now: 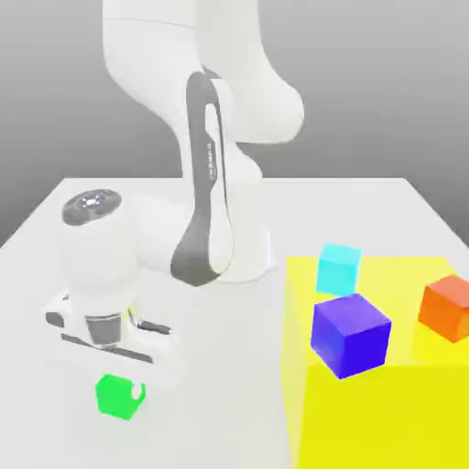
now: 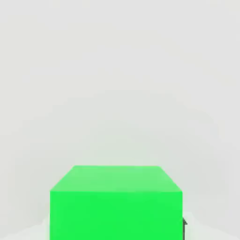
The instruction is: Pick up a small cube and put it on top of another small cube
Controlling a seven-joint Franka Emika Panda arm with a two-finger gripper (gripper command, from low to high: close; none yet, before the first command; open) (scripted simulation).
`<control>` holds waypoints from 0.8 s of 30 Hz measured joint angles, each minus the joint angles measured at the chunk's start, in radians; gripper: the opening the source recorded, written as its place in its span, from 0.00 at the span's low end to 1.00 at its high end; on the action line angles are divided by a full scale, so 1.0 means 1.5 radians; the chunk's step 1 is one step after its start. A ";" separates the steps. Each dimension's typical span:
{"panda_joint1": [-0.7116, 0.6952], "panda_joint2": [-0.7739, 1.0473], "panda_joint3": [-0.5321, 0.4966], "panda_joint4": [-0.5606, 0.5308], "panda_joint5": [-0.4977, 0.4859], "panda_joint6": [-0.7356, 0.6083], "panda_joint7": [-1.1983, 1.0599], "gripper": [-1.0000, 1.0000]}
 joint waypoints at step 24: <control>0.189 -0.245 0.111 0.286 0.136 -0.562 0.360 0.00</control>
